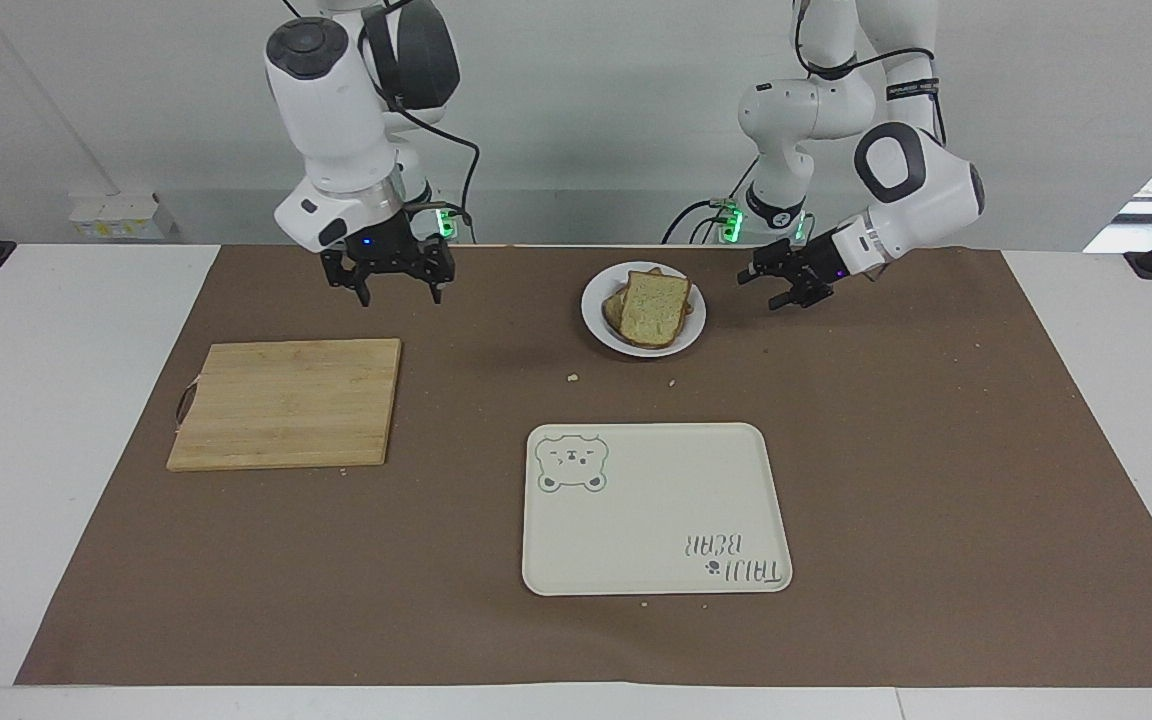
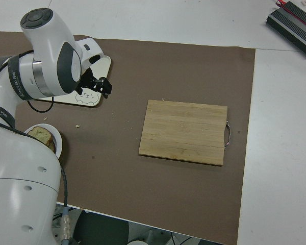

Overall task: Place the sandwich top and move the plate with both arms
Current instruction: 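Withdraw the right gripper while the left gripper reaches toward the plate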

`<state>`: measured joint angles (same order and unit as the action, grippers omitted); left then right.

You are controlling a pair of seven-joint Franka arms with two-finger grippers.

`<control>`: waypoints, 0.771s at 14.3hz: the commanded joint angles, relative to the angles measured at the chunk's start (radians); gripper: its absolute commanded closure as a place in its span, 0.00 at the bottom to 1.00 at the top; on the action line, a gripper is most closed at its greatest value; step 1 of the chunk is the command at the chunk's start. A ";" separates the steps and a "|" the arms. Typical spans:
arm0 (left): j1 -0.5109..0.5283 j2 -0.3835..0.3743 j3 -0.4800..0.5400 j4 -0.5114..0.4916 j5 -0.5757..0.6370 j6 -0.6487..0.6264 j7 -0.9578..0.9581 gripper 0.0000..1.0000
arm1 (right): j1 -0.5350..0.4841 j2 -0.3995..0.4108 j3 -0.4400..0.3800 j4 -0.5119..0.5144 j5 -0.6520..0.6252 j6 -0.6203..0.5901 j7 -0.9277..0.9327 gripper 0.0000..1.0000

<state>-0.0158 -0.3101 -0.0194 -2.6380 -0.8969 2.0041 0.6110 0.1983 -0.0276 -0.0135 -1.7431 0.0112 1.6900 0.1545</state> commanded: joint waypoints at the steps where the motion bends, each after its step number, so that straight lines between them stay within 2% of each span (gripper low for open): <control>1: 0.008 -0.020 -0.002 -0.085 -0.101 0.047 0.110 0.03 | -0.081 0.002 0.010 0.065 -0.020 -0.079 -0.064 0.00; 5: -0.007 0.012 -0.002 -0.126 -0.144 0.044 0.131 0.39 | -0.172 0.018 0.010 0.138 -0.011 -0.202 -0.070 0.00; 7: -0.033 0.020 -0.002 -0.132 -0.171 0.050 0.131 0.41 | -0.226 0.020 0.004 0.158 -0.013 -0.233 -0.102 0.00; 9: -0.041 0.034 -0.004 -0.145 -0.174 0.076 0.131 0.41 | -0.235 0.020 0.004 0.184 -0.013 -0.260 -0.108 0.00; 11: -0.102 0.055 -0.004 -0.148 -0.216 0.117 0.131 0.41 | -0.244 -0.004 -0.005 0.142 -0.010 -0.247 -0.112 0.00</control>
<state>-0.0534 -0.2699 -0.0276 -2.7616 -1.0541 2.0583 0.7242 -0.0322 -0.0284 -0.0210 -1.5957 0.0101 1.4559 0.0669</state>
